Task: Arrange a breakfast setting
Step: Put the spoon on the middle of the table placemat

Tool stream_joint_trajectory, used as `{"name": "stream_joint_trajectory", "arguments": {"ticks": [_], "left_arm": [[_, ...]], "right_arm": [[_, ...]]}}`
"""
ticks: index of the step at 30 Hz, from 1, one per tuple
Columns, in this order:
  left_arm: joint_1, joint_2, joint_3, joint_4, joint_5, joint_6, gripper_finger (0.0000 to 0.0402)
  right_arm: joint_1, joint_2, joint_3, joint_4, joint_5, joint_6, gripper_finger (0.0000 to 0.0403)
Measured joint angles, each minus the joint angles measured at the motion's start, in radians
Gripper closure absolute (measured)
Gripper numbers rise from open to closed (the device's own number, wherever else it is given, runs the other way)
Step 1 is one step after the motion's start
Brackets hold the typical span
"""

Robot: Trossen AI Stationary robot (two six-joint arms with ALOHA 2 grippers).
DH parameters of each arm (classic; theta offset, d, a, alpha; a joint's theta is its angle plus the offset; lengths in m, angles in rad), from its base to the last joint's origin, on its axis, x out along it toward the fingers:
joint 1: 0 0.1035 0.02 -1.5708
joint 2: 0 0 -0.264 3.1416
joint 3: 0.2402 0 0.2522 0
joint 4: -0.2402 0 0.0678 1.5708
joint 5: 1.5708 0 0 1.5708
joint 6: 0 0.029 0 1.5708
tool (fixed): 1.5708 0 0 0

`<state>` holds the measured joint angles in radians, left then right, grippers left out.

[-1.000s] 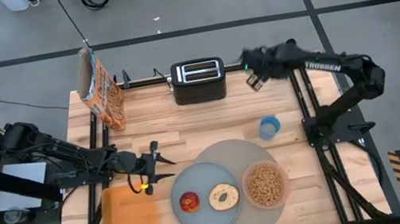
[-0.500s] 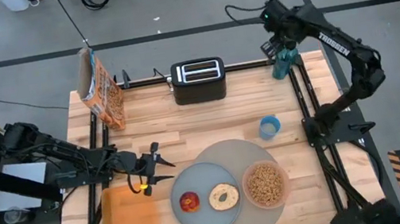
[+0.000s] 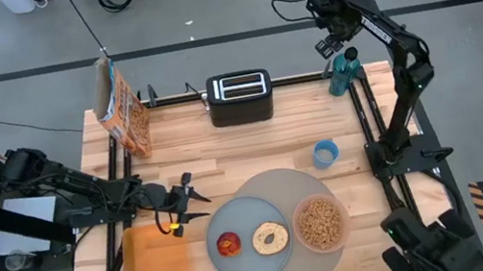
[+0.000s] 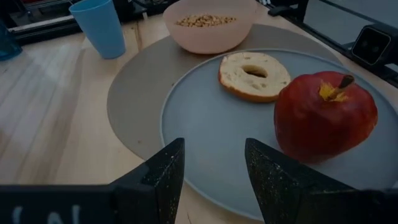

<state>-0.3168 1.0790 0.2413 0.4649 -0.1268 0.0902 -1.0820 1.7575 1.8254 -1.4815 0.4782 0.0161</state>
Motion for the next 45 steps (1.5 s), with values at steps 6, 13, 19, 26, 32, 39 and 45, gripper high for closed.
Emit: {"name": "stream_joint_trajectory", "arguments": {"ticks": [6,13,19,26,32,39,45], "left_arm": [[0.000,0.000,0.000,-0.008,0.000,-0.001,0.0224],[0.000,0.000,0.000,-0.008,-0.001,-0.008,0.0224],[0.000,0.000,0.000,-0.011,-0.001,-0.034,0.0224],[0.000,0.000,0.000,-0.015,-0.001,-0.035,0.0224],[0.000,0.000,0.000,-0.019,-0.001,-0.034,0.0224],[0.000,0.000,0.000,-0.045,-0.001,-0.042,0.0224],[0.000,0.000,0.000,-0.045,-0.001,-0.052,0.0224]], "right_arm": [[-0.010,0.057,0.036,-0.079,0.000,-0.034,0.0222],[-0.016,0.090,0.036,-0.090,0.039,-0.047,0.0222],[-0.027,0.120,0.036,-0.090,0.029,-0.068,0.0222],[-0.042,0.131,0.035,-0.090,-0.004,-0.096,0.0222],[-0.054,0.131,0.034,-0.090,-0.023,-0.090,0.0222],[-0.053,0.126,0.034,-0.090,-0.024,-0.105,0.0224],[-0.029,0.120,0.033,-0.090,-0.004,-0.164,0.0224]]}}
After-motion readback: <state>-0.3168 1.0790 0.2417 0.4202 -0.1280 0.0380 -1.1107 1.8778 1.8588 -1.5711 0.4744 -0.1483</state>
